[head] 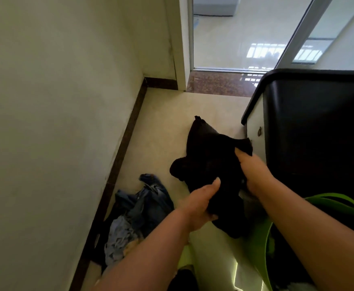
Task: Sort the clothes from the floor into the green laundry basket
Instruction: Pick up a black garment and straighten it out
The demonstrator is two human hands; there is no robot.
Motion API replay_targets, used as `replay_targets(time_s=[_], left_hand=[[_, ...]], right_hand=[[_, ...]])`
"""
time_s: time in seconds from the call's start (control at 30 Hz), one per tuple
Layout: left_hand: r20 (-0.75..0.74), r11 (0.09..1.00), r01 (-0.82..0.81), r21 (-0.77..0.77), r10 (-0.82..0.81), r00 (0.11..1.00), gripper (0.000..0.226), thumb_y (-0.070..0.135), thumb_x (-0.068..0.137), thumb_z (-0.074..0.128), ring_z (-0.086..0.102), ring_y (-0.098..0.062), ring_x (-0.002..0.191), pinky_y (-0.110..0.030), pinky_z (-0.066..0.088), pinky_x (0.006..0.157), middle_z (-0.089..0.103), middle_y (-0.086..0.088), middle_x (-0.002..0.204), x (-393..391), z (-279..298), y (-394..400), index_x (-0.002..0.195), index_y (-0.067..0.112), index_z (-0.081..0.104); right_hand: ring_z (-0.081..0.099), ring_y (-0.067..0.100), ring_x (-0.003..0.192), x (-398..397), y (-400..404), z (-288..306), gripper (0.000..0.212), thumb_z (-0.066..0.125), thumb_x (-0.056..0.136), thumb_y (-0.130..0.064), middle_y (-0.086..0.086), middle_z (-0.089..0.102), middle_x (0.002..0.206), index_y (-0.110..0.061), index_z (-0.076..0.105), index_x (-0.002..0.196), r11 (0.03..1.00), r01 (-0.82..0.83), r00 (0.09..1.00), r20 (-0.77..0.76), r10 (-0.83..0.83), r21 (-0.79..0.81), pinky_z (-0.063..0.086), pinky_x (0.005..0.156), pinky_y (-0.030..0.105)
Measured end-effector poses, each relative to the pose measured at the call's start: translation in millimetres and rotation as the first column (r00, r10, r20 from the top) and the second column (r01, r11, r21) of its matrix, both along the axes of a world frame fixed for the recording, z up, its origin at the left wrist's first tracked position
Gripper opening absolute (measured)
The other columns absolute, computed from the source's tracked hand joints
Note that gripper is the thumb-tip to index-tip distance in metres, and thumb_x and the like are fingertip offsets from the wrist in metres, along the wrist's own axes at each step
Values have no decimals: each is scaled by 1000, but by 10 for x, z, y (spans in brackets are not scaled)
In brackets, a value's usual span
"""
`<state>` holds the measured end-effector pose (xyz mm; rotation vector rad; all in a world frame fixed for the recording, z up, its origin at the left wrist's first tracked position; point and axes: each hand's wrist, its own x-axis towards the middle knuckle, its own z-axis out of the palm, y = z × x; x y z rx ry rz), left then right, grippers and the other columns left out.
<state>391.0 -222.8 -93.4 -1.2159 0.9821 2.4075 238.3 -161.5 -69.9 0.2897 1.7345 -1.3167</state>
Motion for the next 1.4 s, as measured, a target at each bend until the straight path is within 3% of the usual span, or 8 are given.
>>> replay_targets(time_s=[0.33, 0.53, 0.7, 0.87, 1.07, 1.2, 1.3, 1.4], left_hand=[[-76, 894, -446, 41, 448, 891, 38, 27, 103, 40, 56, -32, 122, -43, 46, 103, 57, -16, 134, 165, 158, 83, 132, 6, 52], [224, 995, 64, 82, -81, 971, 67, 69, 92, 20, 57, -28, 110, -43, 46, 89, 62, -7, 111, 519, 164, 262, 111, 17, 57], [120, 986, -27, 165, 7, 993, 77, 76, 86, 22, 60, -27, 109, -41, 49, 90, 69, -7, 112, 525, 108, 346, 118, 20, 65], [213, 935, -349, 53, 331, 919, 41, 27, 101, 43, 62, -34, 105, -41, 50, 90, 67, -19, 114, 522, 15, 273, 127, -1, 58], [59, 743, -647, 171, 647, 760, 48, 33, 104, 33, 63, -29, 93, -40, 47, 80, 70, -18, 98, 588, 98, -167, 135, 2, 51], [-36, 838, -532, 120, 539, 842, 64, 56, 98, 30, 61, -32, 106, -43, 48, 87, 65, -19, 117, 677, 248, -257, 130, 7, 56], [-81, 940, -270, -207, 258, 963, 49, 49, 99, 38, 62, -27, 112, -43, 52, 92, 63, -10, 128, 723, 226, -199, 137, 19, 51], [22, 869, 101, -484, -104, 994, 56, 55, 90, 50, 50, -21, 128, -46, 41, 108, 51, 3, 141, 776, 256, -9, 141, 33, 44]], right_hand=[[60, 27, 104, 88, 618, 167, 34, 48, 98, -27, 6, 61, 117, -20, 54, 132, 990, 87, 985, -140, -103, -115, 51, 93, 45], [66, 31, 103, 361, 863, 173, 28, 56, 94, -20, 13, 68, 113, -15, 62, 121, 965, -234, 970, 43, 240, -119, 52, 91, 43], [69, 22, 102, 878, 904, 158, 25, 64, 89, -17, 3, 72, 110, -26, 70, 112, 627, -772, 620, 92, 779, -100, 54, 89, 30], [64, 20, 104, 1140, 978, -59, 31, 73, 79, -33, -3, 64, 115, -45, 64, 107, 530, -847, 531, 63, 845, 44, 53, 95, 37], [59, 21, 106, 1303, 1060, -293, 66, 72, 79, -23, 1, 58, 120, -27, 43, 138, 313, -849, 372, 61, 926, 426, 54, 89, 31], [54, 24, 118, 1358, 938, -242, 71, 73, 79, -32, 1, 56, 129, -23, 42, 142, 151, -881, 254, 178, 951, 449, 47, 96, 32], [53, 21, 112, 1287, 830, -18, 67, 73, 81, -29, -3, 54, 119, -23, 43, 141, 521, -833, 550, 170, 818, 186, 43, 94, 29], [60, 26, 98, 1135, 697, -53, 60, 56, 90, -9, 8, 57, 111, -15, 35, 146, 913, -370, 928, 16, 373, 174, 51, 82, 34]])
